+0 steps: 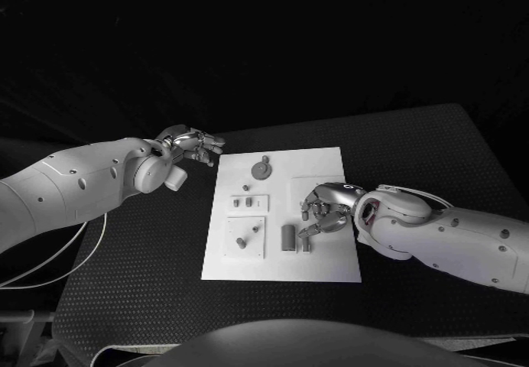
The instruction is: Assemble the parts on the task board
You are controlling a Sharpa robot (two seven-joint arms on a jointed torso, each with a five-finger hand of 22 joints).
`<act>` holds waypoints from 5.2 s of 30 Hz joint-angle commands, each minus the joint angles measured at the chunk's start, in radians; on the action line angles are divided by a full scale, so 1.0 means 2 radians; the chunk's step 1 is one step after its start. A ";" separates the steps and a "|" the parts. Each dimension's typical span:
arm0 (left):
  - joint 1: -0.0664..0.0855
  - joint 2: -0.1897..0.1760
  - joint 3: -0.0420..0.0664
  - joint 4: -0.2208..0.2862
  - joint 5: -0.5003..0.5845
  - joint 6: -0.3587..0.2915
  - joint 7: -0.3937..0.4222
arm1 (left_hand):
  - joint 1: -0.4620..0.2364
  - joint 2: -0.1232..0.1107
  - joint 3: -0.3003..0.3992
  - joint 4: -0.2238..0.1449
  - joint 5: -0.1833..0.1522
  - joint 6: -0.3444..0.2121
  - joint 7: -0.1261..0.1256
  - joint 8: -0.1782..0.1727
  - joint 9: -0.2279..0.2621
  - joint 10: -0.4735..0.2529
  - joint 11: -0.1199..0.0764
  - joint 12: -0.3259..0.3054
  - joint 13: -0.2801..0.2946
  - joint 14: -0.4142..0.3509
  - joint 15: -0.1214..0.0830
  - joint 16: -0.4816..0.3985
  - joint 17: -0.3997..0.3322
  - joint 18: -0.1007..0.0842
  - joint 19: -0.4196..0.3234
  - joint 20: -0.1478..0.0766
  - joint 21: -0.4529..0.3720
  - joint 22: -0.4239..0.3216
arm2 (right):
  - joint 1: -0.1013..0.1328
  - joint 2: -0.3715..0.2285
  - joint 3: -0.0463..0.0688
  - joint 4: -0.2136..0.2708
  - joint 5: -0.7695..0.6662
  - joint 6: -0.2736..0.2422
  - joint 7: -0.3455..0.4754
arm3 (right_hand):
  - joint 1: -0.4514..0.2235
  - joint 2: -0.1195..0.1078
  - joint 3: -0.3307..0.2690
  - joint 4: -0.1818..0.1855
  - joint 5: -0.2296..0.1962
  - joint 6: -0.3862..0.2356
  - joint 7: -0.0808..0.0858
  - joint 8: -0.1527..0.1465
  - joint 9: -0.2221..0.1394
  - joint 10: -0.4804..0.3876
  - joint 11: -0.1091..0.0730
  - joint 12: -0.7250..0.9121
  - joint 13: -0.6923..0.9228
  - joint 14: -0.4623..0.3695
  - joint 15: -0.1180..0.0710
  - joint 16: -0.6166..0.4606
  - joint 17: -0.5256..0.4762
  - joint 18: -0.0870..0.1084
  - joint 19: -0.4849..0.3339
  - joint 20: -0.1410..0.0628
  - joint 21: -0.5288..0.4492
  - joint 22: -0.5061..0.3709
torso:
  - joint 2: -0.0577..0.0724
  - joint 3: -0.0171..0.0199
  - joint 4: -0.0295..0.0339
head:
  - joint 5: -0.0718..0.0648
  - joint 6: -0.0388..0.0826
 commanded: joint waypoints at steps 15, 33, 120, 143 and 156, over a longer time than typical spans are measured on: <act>0.001 0.000 0.000 0.001 -0.002 0.008 0.002 | -0.004 -0.001 0.002 -0.001 -0.002 -0.001 0.003 0.003 -0.001 -0.004 0.000 -0.001 0.001 0.004 0.000 -0.003 0.001 0.007 0.003 0.001 -0.002 0.001 | -0.011 0.003 -0.002 -0.008 -0.019 0.012 0.005 | 0.016 0.006 0.003 0.023 -0.009 0.015 -0.002 0.003 0.006 0.009 -0.006 0.000 0.001 0.004 -0.006 0.002 0.000 0.010 0.005 0.004 -0.002 0.000 | 0.000 -0.0001 0.0002 | 0.001 0.000; 0.000 0.000 0.000 0.000 -0.003 0.009 0.001 | -0.005 -0.001 0.001 -0.001 -0.002 -0.001 0.003 0.003 -0.001 -0.004 0.000 -0.001 0.001 0.004 0.000 -0.003 0.001 0.007 0.003 0.001 -0.002 0.001 | -0.014 0.008 -0.002 -0.024 -0.027 0.021 0.012 | 0.079 0.079 -0.078 -0.002 -0.010 0.026 -0.003 -0.008 0.004 0.016 -0.007 -0.004 0.003 0.007 -0.004 0.004 0.000 0.015 0.003 0.014 -0.003 0.008 | 0.000 -0.0002 0.0001 | 0.000 0.000; 0.000 0.036 0.000 -0.045 0.093 -0.007 0.122 | 0.003 0.000 0.001 -0.004 0.000 -0.063 -0.009 -0.014 -0.006 -0.130 0.017 -0.006 -0.081 -0.188 0.088 -0.275 -0.080 -0.016 -0.241 0.090 -0.027 -0.144 | 0.009 0.118 0.108 -0.328 0.471 -0.003 0.231 | 0.246 0.133 -0.211 0.162 -0.009 -0.096 0.052 -0.091 -0.073 -0.090 0.092 -0.360 -0.259 -0.212 0.151 -0.387 -0.195 -0.042 -0.258 0.096 -0.234 -0.078 | -0.041 -0.0119 -0.0233 | 0.014 0.089; -0.016 0.058 0.004 -0.053 0.097 -0.023 0.123 | -0.479 0.018 -0.211 0.140 -0.029 -0.444 -0.083 -0.143 -0.222 -0.581 -0.051 -0.038 -0.169 -0.535 0.004 -0.511 -0.220 -0.016 -0.582 0.054 -0.059 -0.613 | 0.000 0.110 0.108 -0.316 0.492 -0.023 0.230 | -0.109 0.136 -0.148 0.016 -0.034 -0.506 -0.037 -0.150 -0.383 -0.543 0.013 -0.502 -0.398 -0.575 0.062 -0.614 -0.441 -0.116 -0.515 -0.003 -0.359 -0.642 | -0.058 -0.0218 -0.0231 | 0.013 0.110; -0.052 0.013 0.028 0.125 0.133 -0.204 0.177 | -0.479 0.018 -0.211 0.140 -0.029 -0.444 -0.083 -0.143 -0.222 -0.581 -0.051 -0.038 -0.169 -0.535 0.004 -0.511 -0.220 -0.016 -0.582 0.054 -0.059 -0.613 | -0.020 0.044 0.098 -0.134 0.615 -0.160 0.284 | -0.537 0.136 -0.148 0.016 -0.034 -0.506 -0.037 -0.150 -0.383 -0.543 0.013 -0.502 -0.398 -0.575 0.062 -0.614 -0.441 -0.116 -0.515 -0.003 -0.359 -0.642 | -0.086 -0.0729 0.0055 | -0.026 0.136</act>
